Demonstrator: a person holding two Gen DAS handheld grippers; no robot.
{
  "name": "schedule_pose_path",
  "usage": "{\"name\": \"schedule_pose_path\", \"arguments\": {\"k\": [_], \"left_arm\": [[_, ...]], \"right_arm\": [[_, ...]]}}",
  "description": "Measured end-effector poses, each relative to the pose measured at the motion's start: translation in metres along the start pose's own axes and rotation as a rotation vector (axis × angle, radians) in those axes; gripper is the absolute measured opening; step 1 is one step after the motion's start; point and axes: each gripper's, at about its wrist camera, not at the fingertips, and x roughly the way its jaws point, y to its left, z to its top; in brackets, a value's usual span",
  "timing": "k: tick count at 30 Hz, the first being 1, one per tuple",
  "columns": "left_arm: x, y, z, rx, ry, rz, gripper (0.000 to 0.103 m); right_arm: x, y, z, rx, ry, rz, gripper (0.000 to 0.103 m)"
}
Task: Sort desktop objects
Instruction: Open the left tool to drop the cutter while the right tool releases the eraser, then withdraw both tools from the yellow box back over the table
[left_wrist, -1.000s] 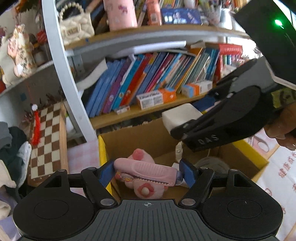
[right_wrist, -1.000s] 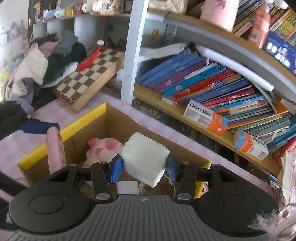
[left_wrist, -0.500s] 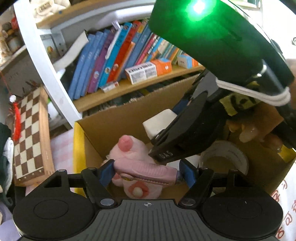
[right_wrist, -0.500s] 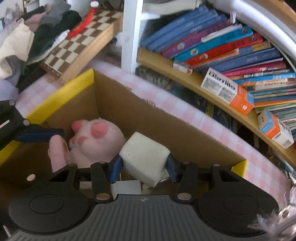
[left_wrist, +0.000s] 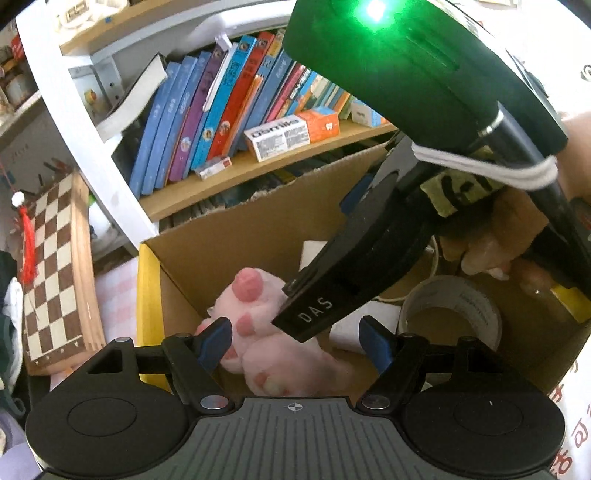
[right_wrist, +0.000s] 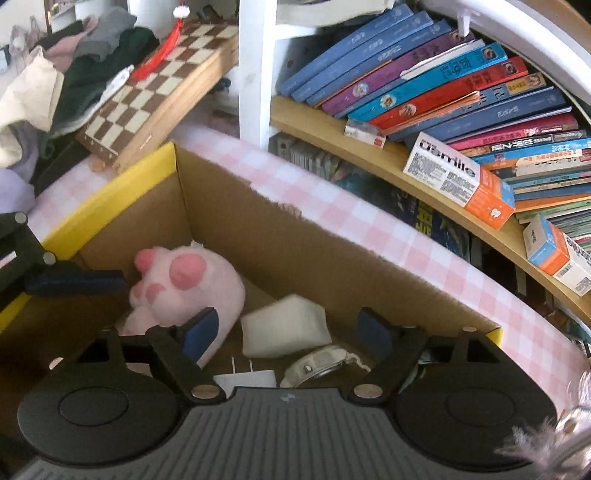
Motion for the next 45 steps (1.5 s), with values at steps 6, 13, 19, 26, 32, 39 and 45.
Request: {"name": "schedule_pose_path", "arguments": {"k": [6,13,19,26,32,39,45], "left_arm": [[-0.015,-0.005,0.001,0.012,-0.068,0.012,0.089],[-0.049,-0.005,-0.003,-0.015,-0.156,0.051,0.093],[-0.088,0.005,-0.018,-0.085,-0.224,0.089,0.093],[-0.131,0.017,-0.036,-0.158,-0.292,0.127,0.093],[-0.160,0.018,-0.056,-0.200,-0.323,0.147,0.093],[-0.186,0.007,-0.086,-0.254,-0.338,0.159,0.100],[-0.203,-0.007,-0.114,-0.276,-0.334,0.161,0.101]], "right_arm": [[-0.023,-0.004,-0.001,0.032,-0.067,0.001,0.086],[-0.075,-0.009,-0.011,0.122,-0.214,-0.012,0.088],[-0.123,-0.011,-0.027,0.210,-0.329,-0.035,0.089],[-0.164,0.003,-0.058,0.261,-0.414,-0.092,0.089],[-0.190,0.026,-0.092,0.273,-0.468,-0.158,0.090],[-0.222,0.056,-0.136,0.273,-0.538,-0.218,0.095],[-0.241,0.085,-0.176,0.280,-0.558,-0.247,0.100]]}}
